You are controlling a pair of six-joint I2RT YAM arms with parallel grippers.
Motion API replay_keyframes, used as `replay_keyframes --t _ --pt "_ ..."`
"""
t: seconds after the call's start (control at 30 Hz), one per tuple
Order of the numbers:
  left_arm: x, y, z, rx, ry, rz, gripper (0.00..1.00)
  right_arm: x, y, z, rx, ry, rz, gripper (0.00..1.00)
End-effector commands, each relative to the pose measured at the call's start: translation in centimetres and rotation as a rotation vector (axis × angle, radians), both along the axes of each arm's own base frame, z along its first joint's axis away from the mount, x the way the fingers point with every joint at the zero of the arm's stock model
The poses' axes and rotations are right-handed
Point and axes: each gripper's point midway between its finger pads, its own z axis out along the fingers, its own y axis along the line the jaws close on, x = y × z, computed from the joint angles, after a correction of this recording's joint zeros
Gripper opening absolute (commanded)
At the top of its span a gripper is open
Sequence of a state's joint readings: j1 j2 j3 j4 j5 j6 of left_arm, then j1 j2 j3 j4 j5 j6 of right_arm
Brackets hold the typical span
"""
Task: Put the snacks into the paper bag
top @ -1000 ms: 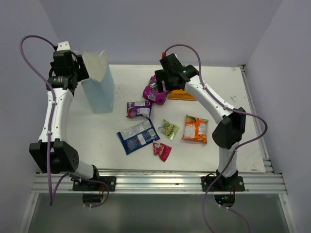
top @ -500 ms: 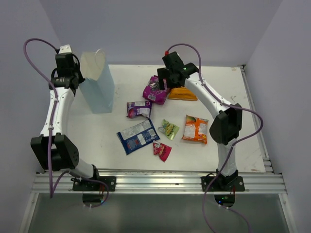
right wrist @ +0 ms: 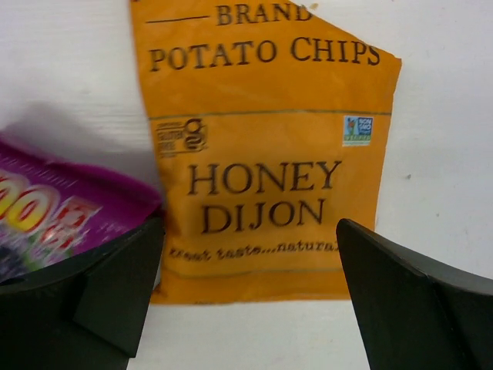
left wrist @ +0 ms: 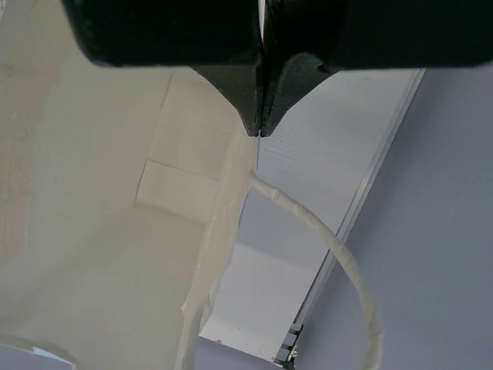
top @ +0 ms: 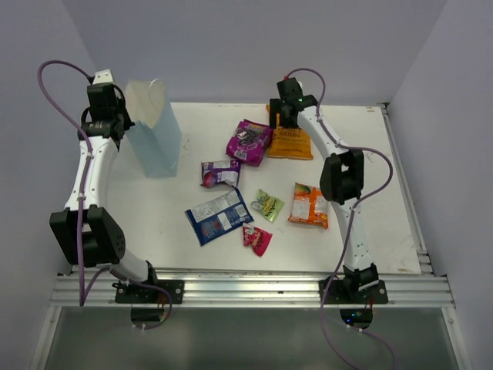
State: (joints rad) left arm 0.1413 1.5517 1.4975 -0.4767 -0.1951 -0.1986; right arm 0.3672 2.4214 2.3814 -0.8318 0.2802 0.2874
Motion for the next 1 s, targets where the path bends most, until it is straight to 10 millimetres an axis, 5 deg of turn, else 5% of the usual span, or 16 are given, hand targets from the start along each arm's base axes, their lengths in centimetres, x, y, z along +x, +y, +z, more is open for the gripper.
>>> replay_keyframes --t 0.0,0.27,0.37,0.4,0.43,0.47,0.7,0.8,0.97 --pt "1.0 0.0 0.7 -0.002 -0.031 -0.023 0.00 2.7 -2.0 -0.4 -0.043 -0.064 -0.052 0.99" --pt "1.8 -0.1 1.1 0.004 -0.032 -0.044 0.00 4.7 -4.4 -5.0 -0.087 -0.045 -0.088 0.93" --pt "2.0 -0.2 0.8 -0.002 -0.029 -0.051 0.00 4.0 -4.6 -6.4 -0.097 -0.008 -0.089 0.43" --pt "2.0 -0.2 0.7 -0.006 -0.028 -0.051 0.00 3.8 -4.8 -6.5 -0.104 -0.001 -0.091 0.14" --pt "2.0 -0.3 0.7 -0.007 -0.029 -0.054 0.00 3.8 -4.9 -6.1 -0.110 -0.006 -0.099 0.01" --pt "2.0 -0.3 0.7 -0.010 -0.030 -0.053 0.00 3.7 -5.1 -5.7 -0.118 -0.011 -0.102 0.00" --pt "1.9 -0.5 0.9 -0.020 -0.031 -0.055 0.00 5.3 -3.3 3.5 -0.014 -0.186 -0.071 0.00" --pt "1.7 -0.6 1.1 -0.027 -0.036 -0.056 0.00 5.3 -1.5 10.0 0.055 -0.314 -0.038 0.00" --pt "1.7 -1.0 1.4 -0.040 -0.045 -0.073 0.00 3.5 5.3 23.7 0.332 -0.602 0.085 0.00"
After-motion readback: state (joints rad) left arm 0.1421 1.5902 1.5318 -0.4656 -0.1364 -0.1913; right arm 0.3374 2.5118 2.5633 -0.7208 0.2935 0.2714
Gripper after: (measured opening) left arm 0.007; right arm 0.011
